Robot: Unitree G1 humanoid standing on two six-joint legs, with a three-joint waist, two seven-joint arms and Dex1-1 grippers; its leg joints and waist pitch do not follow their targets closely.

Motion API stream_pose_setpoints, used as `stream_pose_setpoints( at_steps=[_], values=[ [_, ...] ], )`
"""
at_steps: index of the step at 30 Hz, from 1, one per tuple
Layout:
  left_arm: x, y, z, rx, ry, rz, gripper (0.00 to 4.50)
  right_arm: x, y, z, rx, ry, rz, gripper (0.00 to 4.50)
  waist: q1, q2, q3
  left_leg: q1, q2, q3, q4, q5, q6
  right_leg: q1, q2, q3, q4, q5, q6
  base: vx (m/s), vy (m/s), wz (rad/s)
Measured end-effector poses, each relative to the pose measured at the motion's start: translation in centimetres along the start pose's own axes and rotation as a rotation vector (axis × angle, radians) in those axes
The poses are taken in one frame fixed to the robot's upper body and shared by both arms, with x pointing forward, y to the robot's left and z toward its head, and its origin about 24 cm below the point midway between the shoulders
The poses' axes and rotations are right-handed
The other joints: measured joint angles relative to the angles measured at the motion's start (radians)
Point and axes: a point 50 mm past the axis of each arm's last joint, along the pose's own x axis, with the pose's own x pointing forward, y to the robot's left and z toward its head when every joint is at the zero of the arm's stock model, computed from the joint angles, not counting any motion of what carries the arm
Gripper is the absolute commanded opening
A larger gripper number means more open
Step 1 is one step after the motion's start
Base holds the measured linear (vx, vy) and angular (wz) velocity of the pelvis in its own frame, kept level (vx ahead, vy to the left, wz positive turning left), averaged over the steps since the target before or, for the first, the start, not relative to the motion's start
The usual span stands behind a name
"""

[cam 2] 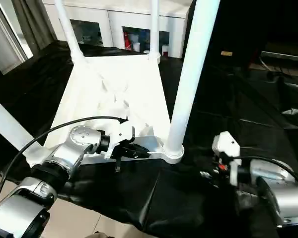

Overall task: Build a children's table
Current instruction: Rotate table base

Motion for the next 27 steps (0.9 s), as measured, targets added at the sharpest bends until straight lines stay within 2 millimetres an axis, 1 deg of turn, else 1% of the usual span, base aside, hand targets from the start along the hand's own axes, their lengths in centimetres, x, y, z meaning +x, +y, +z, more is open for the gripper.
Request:
stream_pose_setpoints(
  at_steps=[2,6,8,9,10,12,14,15,16,17,18,19,21,22,24,25,26,27],
  values=[
    [0.1,0.0,0.1,0.016,0.000,0.000,0.00,0.0,-0.1,0.2,-0.003,-0.004,0.001,3.39,0.006,0.000,0.000,-0.003,0.000,0.000,0.001,0.001,0.002,-0.003,0.000,0.000,0.003,0.000,0.000,0.000,0.000,0.00],
    [0.3,0.2,0.1,0.024,-0.003,0.034,0.00,-0.2,0.7,0.2,0.013,0.010,0.061,3.39,0.008,0.000,0.000,-0.003,0.000,0.000,0.004,0.002,0.003,-0.004,-0.001,0.000,0.007,0.000,0.000,0.000,0.000,0.00],
    [0.3,0.4,0.1,0.007,-0.006,0.061,0.55,-0.5,1.2,0.1,0.033,0.018,0.088,3.50,0.004,-0.001,0.001,-0.002,0.000,0.000,0.005,0.002,0.002,-0.004,-0.002,0.000,0.008,0.000,0.000,0.000,0.000,0.00],
    [0.2,0.5,0.1,-0.019,-0.017,0.075,0.55,-0.7,1.3,0.0,0.044,0.027,0.098,3.50,0.001,-0.002,0.002,-0.002,0.000,0.000,0.005,0.002,0.002,-0.004,-0.002,0.001,0.008,0.001,0.001,0.000,0.000,0.00],
    [0.0,0.6,0.2,-0.058,-0.065,0.107,0.55,-1.0,1.5,-0.1,0.058,0.042,0.105,3.50,-0.003,-0.002,0.003,-0.001,0.000,0.000,0.005,0.002,0.002,-0.004,-0.002,0.000,0.009,0.002,0.001,0.000,0.000,0.00],
    [-0.5,1.0,0.8,-0.080,-0.116,0.144,0.61,-1.2,1.9,-0.2,0.074,0.052,0.129,3.50,-0.005,-0.007,0.006,-0.002,0.001,0.000,0.005,0.002,0.002,-0.004,-0.001,-0.001,0.010,0.002,0.001,0.000,0.000,0.00],
    [-1.5,1.2,1.3,-0.089,-0.157,0.180,0.95,-1.2,2.1,0.2,0.079,0.039,0.151,3.50,-0.011,-0.008,0.007,-0.002,0.001,-0.001,0.005,0.002,0.002,-0.004,-0.001,-0.001,0.010,0.002,0.001,0.000,0.000,0.00],
    [-1.9,1.2,1.3,-0.089,-0.162,0.193,0.95,-1.2,2.2,0.4,0.073,0.032,0.158,3.50,-0.013,-0.008,0.006,-0.002,0.001,-0.001,0.005,0.002,0.002,-0.004,-0.001,-0.001,0.009,0.002,0.001,0.000,0.000,0.00],
    [-2.8,0.8,1.1,-0.105,-0.191,0.222,1.03,-0.7,2.2,0.7,0.069,-0.002,0.148,3.50,-0.022,-0.007,0.006,-0.002,0.001,-0.001,0.004,0.002,0.002,-0.005,0.000,-0.001,0.008,0.002,0.002,0.000,0.000,0.00],
    [-3.2,0.4,0.9,-0.120,-0.203,0.235,1.14,-0.2,2.2,0.9,0.073,-0.028,0.140,3.50,-0.025,-0.007,0.006,-0.002,0.001,-0.001,0.005,0.002,0.002,-0.005,0.000,0.000,0.008,0.002,0.001,0.000,0.000,0.00],
    [-3.7,0.0,0.6,-0.135,-0.213,0.249,1.14,0.3,2.1,1.1,0.076,-0.052,0.130,3.50,-0.029,-0.007,0.006,-0.003,0.001,-0.001,0.005,0.002,0.002,-0.006,0.000,0.000,0.008,0.001,0.001,0.000,0.000,0.00],
    [-4.1,-0.6,0.3,-0.161,-0.225,0.264,1.36,1.0,2.0,1.4,0.078,-0.078,0.114,3.50,-0.033,-0.008,0.006,-0.005,0.001,-0.001,0.005,0.002,0.002,-0.008,0.000,0.000,0.008,0.001,0.001,0.000,0.000,0.00],
    [-4.9,-1.5,-0.2,-0.188,-0.222,0.281,1.48,2.3,2.1,1.8,0.079,-0.109,0.109,3.50,-0.032,-0.009,0.007,-0.006,0.001,-0.001,0.005,0.002,0.002,-0.008,0.000,-0.001,0.008,0.001,0.000,0.000,0.000,0.00],
    [-5.7,-2.2,-0.6,-0.207,-0.222,0.301,1.48,3.2,2.3,2.0,0.085,-0.136,0.103,3.50,-0.036,-0.011,0.008,-0.006,0.001,-0.001,0.004,0.002,0.002,-0.009,0.001,-0.001,0.008,0.000,-0.001,0.000,0.000,0.00],
    [-6.4,-3.0,-1.0,-0.235,-0.224,0.322,1.71,4.3,2.7,1.7,0.106,-0.143,0.117,3.50,-0.033,-0.014,0.010,-0.006,0.001,-0.002,0.004,0.002,0.002,-0.009,0.001,-0.001,0.008,0.000,-0.001,0.000,0.000,0.00],
    [-6.9,-3.5,-1.3,-0.260,-0.224,0.331,1.81,4.8,2.9,1.5,0.118,-0.146,0.125,3.50,-0.028,-0.016,0.011,-0.006,0.001,-0.001,0.004,0.002,0.002,-0.009,0.000,-0.001,0.008,0.000,-0.001,0.000,0.000,0.00],
    [-7.7,-4.4,-1.6,-0.283,-0.230,0.339,1.85,5.7,2.8,1.6,0.132,-0.163,0.122,3.50,-0.030,-0.020,0.012,-0.005,0.001,0.000,0.004,0.002,0.002,-0.009,0.000,0.000,0.009,0.000,-0.001,0.000,0.000,0.00],
    [-8.0,-5.1,-2.0,-0.309,-0.229,0.334,1.87,6.2,2.9,1.6,0.147,-0.175,0.118,3.50,-0.032,-0.024,0.012,-0.005,0.001,0.000,0.004,0.002,0.002,-0.008,0.001,0.000,0.009,0.000,-0.001,0.000,0.000,0.00]
  ],
)
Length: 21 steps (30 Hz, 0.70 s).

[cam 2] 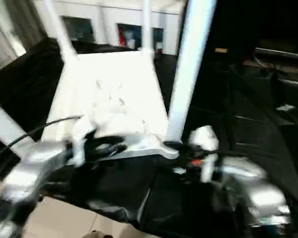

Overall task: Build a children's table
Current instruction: Rotate table base

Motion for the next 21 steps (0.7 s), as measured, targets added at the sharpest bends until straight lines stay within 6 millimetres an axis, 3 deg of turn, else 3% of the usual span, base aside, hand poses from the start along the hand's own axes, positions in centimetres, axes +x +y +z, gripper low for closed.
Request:
stream_pose_setpoints(
  at_steps=[5,10,17,21],
  values=[
    [-2.3,-2.0,-1.6,-0.097,0.076,-0.014,2.28,1.7,-0.9,-0.3,-0.006,0.005,-0.066,3.50,0.001,-0.020,0.007,0.002,0.000,0.001,0.000,-0.001,-0.008,0.001,0.000,0.002,0.001,0.000,0.000,0.000,0.000,0.00],
    [-4.4,-4.0,-2.9,-0.152,0.137,0.018,2.67,2.6,-4.7,0.9,-0.064,-0.006,-0.360,3.50,-0.014,-0.040,0.011,0.003,0.000,0.001,0.000,0.000,-0.011,0.002,0.000,0.003,0.003,0.002,-0.001,0.000,0.000,0.00],
    [-9.5,-5.9,-4.8,-0.263,0.250,0.114,3.15,1.4,-8.3,1.6,-0.059,-0.067,-0.682,3.50,-0.019,-0.048,0.014,0.003,0.000,0.001,-0.001,0.001,-0.012,0.001,0.002,0.003,0.003,0.002,0.000,0.000,0.000,0.00],
    [-12.0,-4.8,-3.1,-0.179,0.178,0.237,3.47,1.6,-8.3,1.4,-0.033,-0.084,-0.670,3.50,-0.013,-0.063,0.023,0.003,0.002,0.001,-0.001,0.001,-0.012,0.001,0.003,0.002,0.004,0.002,0.000,0.000,0.000,0.00]
  ],
)
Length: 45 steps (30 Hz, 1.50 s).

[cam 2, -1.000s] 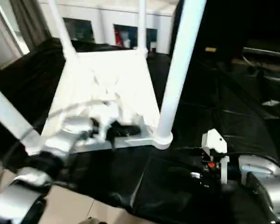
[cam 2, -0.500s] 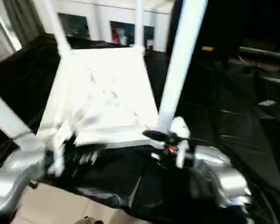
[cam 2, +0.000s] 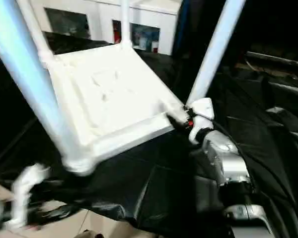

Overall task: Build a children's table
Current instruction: Rotate table base

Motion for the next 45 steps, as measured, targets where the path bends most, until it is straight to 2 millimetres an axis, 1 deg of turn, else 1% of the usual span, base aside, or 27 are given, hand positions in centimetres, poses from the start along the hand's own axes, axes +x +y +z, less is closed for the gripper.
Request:
stream_pose_setpoints(
  at_steps=[1,4,6,7,8,10,12,14,16,18,20,22,24,25,27,30,32,34,39,43,45],
  values=[
    [-0.4,0.6,1.2,0.049,-0.066,0.033,3.47,0.1,0.3,0.0,0.010,-0.004,0.025,3.50,0.000,-0.004,0.000,0.000,0.000,0.000,0.000,0.000,0.000,0.000,0.000,0.001,0.000,0.000,0.000,0.000,0.000,0.00],
    [-0.5,1.0,3.4,0.119,-0.175,0.057,3.80,0.1,1.0,-0.3,0.012,-0.001,0.075,3.50,-0.003,-0.011,-0.004,0.001,-0.001,0.001,0.001,0.000,0.000,0.001,0.000,0.002,0.000,0.000,0.000,0.000,0.000,0.00],
    [-0.1,1.1,4.3,0.130,-0.242,0.056,3.87,-0.3,1.2,-0.8,0.011,0.014,0.098,3.50,-0.001,-0.018,-0.005,0.001,-0.001,0.001,0.001,0.000,0.000,0.001,0.000,0.002,0.000,0.000,0.000,0.000,0.000,0.00],
    [0.4,1.1,5.4,0.142,-0.311,0.047,3.96,-0.6,1.4,-1.5,0.014,0.035,0.113,3.50,0.004,-0.024,-0.006,0.000,0.000,0.000,0.001,0.000,0.000,0.001,0.000,0.001,0.000,0.000,0.000,0.000,0.000,0.00],
    [0.6,1.1,6.0,0.154,-0.340,0.037,4.07,-0.7,1.8,-2.0,0.017,0.048,0.124,3.50,0.003,-0.026,-0.006,0.001,0.000,0.001,0.001,0.000,0.000,0.001,0.000,0.002,0.001,0.000,0.000,0.000,0.000,0.00],
    [1.4,0.9,7.3,0.173,-0.410,-0.006,4.23,-1.1,1.9,-2.8,0.026,0.067,0.113,3.50,0.002,-0.026,-0.006,0.001,-0.001,0.001,0.002,0.001,0.000,0.001,0.000,0.002,0.002,0.001,0.000,0.000,0.000,0.00],
    [2.2,0.8,7.9,0.175,-0.444,-0.042,4.30,-1.5,1.6,-3.2,0.031,0.073,0.083,3.50,0.002,-0.027,-0.006,0.001,-0.001,0.001,0.002,0.001,-0.001,0.001,0.000,0.003,0.003,0.001,0.000,0.000,0.000,0.00],
    [3.6,0.7,8.6,0.168,-0.477,-0.091,4.46,-2.1,1.0,-3.5,0.037,0.071,0.033,3.50,0.005,-0.027,-0.006,0.002,-0.001,0.000,0.003,0.002,-0.002,0.001,0.000,0.002,0.005,0.001,0.000,0.000,0.000,0.00],
    [4.2,0.7,8.9,0.164,-0.482,-0.112,4.46,-2.3,0.8,-3.4,0.033,0.066,0.015,3.50,0.002,-0.027,-0.006,0.003,0.000,0.000,0.003,0.003,-0.004,0.000,0.000,0.003,0.009,0.001,0.000,0.000,0.000,0.00],
    [5.2,0.8,9.6,0.159,-0.503,-0.140,4.46,-3.1,0.0,-3.6,0.017,0.081,-0.015,3.50,0.004,-0.026,-0.006,0.004,0.000,-0.001,0.003,0.004,-0.005,0.000,0.000,0.002,0.011,0.001,0.000,0.000,0.000,0.00],
    [6.4,1.1,10.5,0.153,-0.521,-0.171,4.46,-3.8,-0.7,-4.0,-0.009,0.113,-0.050,3.50,0.009,-0.022,-0.006,0.004,0.000,-0.001,0.004,0.005,-0.007,0.001,0.000,0.002,0.012,0.001,0.000,0.000,0.000,0.00],
    [7.0,1.2,11.0,0.156,-0.518,-0.191,4.46,-3.9,-1.0,-4.1,-0.024,0.132,-0.068,3.50,0.008,-0.017,-0.007,0.005,0.000,-0.002,0.004,0.006,-0.008,0.001,0.000,0.002,0.014,0.001,0.001,0.000,0.000,0.00],
    [8.1,1.1,11.5,0.152,-0.512,-0.229,4.46,-3.8,-1.0,-4.6,-0.035,0.161,-0.084,3.50,0.007,-0.015,-0.008,0.006,0.000,-0.002,0.004,0.007,-0.009,0.001,0.000,0.002,0.016,0.001,0.001,0.000,0.000,0.00],
    [8.6,0.8,11.6,0.156,-0.507,-0.256,4.46,-3.6,-0.7,-4.8,-0.043,0.174,-0.073,3.50,0.007,-0.014,-0.008,0.006,0.000,-0.003,0.004,0.007,-0.009,0.001,0.000,0.002,0.016,0.002,0.001,0.000,0.000,0.00],
    [9.8,0.3,11.8,0.149,-0.497,-0.309,4.46,-2.8,-0.2,-5.2,-0.045,0.191,-0.064,3.50,0.005,-0.007,-0.008,0.006,0.000,-0.003,0.005,0.007,-0.009,0.001,0.000,0.002,0.017,0.002,0.000,0.000,0.000,0.00],
    [11.6,-1.0,12.4,0.153,-0.483,-0.405,4.46,-1.3,1.0,-5.2,-0.040,0.196,-0.032,3.50,0.003,-0.001,-0.008,0.005,0.000,-0.003,0.006,0.007,-0.008,0.000,0.000,0.002,0.017,0.004,0.000,0.000,0.000,0.00],
    [13.3,-2.2,12.7,0.147,-0.472,-0.491,4.46,-0.2,1.5,-4.9,-0.049,0.194,-0.013,3.50,0.006,0.000,-0.008,0.004,0.000,-0.003,0.006,0.010,-0.006,0.001,0.000,0.001,0.017,0.004,0.000,0.000,0.000,0.00],
    [14.4,-3.1,12.9,0.144,-0.464,-0.536,4.46,0.4,1.5,-4.6,-0.061,0.196,-0.022,3.50,0.007,0.000,-0.008,0.003,0.000,-0.003,0.007,0.011,-0.005,0.000,-0.001,0.002,0.017,0.004,0.000,0.000,0.000,0.00],
    [16.4,-4.5,13.3,0.144,-0.462,-0.598,4.46,0.6,1.3,-4.9,-0.065,0.201,-0.037,3.50,0.002,0.000,-0.008,0.002,0.000,-0.003,0.006,0.011,-0.004,0.000,-0.001,0.001,0.016,0.004,0.000,0.000,0.000,0.00],
    [18.9,-6.2,13.8,0.173,-0.478,-0.619,4.46,0.9,0.6,-4.8,-0.078,0.213,-0.082,3.50,-0.004,0.000,-0.007,0.002,0.000,-0.002,0.007,0.011,-0.004,0.000,-0.001,0.001,0.016,0.004,0.000,0.000,0.000,0.00],
    [19.4,-6.7,13.9,0.181,-0.478,-0.634,4.46,0.9,0.5,-4.8,-0.077,0.208,-0.088,3.50,-0.007,0.001,-0.008,0.002,0.000,-0.002,0.006,0.011,-0.004,0.000,0.000,0.001,0.016,0.004,0.000,0.000,0.000,0.00]
  ],
)
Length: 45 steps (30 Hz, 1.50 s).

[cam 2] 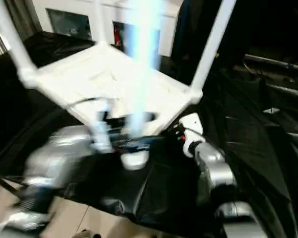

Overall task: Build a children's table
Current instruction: Rotate table base, then rotate leg to tighten

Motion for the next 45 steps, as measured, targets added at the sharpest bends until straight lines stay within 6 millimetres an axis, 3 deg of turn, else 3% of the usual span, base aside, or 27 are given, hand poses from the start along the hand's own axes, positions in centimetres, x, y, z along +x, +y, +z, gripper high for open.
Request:
stream_pose_setpoints(
  at_steps=[18,22,28,30,35,39,45],
  values=[
    [2.3,0.9,-1.9,0.125,0.051,0.087,4.46,0.5,-0.5,0.2,0.005,-0.020,-0.015,3.50,0.003,0.008,0.001,0.000,0.001,0.000,0.001,0.002,0.003,0.000,0.000,0.000,0.000,0.003,-0.003,0.000,0.000,0.00],
    [0.7,2.5,-1.7,0.171,0.130,0.109,4.46,0.0,-1.0,0.8,-0.025,-0.051,0.063,3.50,-0.002,0.022,0.002,0.000,0.001,-0.001,0.001,0.002,0.003,0.000,0.001,-0.001,0.000,0.005,-0.003,0.000,0.000,0.00],
    [-3.4,4.0,-0.7,0.261,0.304,0.052,4.46,-2.7,-2.3,2.6,-0.147,-0.128,0.248,3.50,0.018,0.030,0.000,-0.001,0.001,0.000,0.001,0.006,0.010,-0.001,0.001,-0.001,0.000,0.005,-0.003,0.000,0.000,0.00],
    [-4.0,4.2,-1.1,0.278,0.388,0.003,4.46,-3.7,-2.4,2.4,-0.184,-0.122,0.309,3.50,0.030,0.031,0.000,-0.001,0.001,0.001,0.002,0.006,0.010,-0.001,0.000,-0.002,-0.001,0.005,-0.003,0.000,0.000,0.00],
    [-7.1,5.5,-1.1,0.297,0.544,-0.014,4.30,-5.9,-3.6,1.5,-0.236,-0.065,0.382,3.50,0.042,0.042,0.001,-0.002,0.000,0.001,0.003,0.005,0.007,0.000,-0.001,-0.002,0.000,0.006,-0.004,0.000,0.000,0.00],
    [-6.7,6.1,-0.7,0.357,0.618,-0.057,3.91,-7.2,-3.7,2.4,-0.299,-0.063,0.458,3.50,0.056,0.046,0.000,-0.001,0.000,0.001,0.003,0.005,0.007,0.000,-0.001,-0.001,-0.001,0.006,-0.004,0.000,0.000,0.00],
    [-6.1,6.7,-0.9,0.345,0.653,-0.073,3.51,-9.2,-3.4,2.7,-0.359,-0.006,0.597,3.50,0.061,0.046,0.000,-0.002,0.000,0.000,0.002,0.005,0.008,0.000,-0.001,-0.002,-0.002,0.006,-0.004,0.000,0.000,0.00]
  ],
)
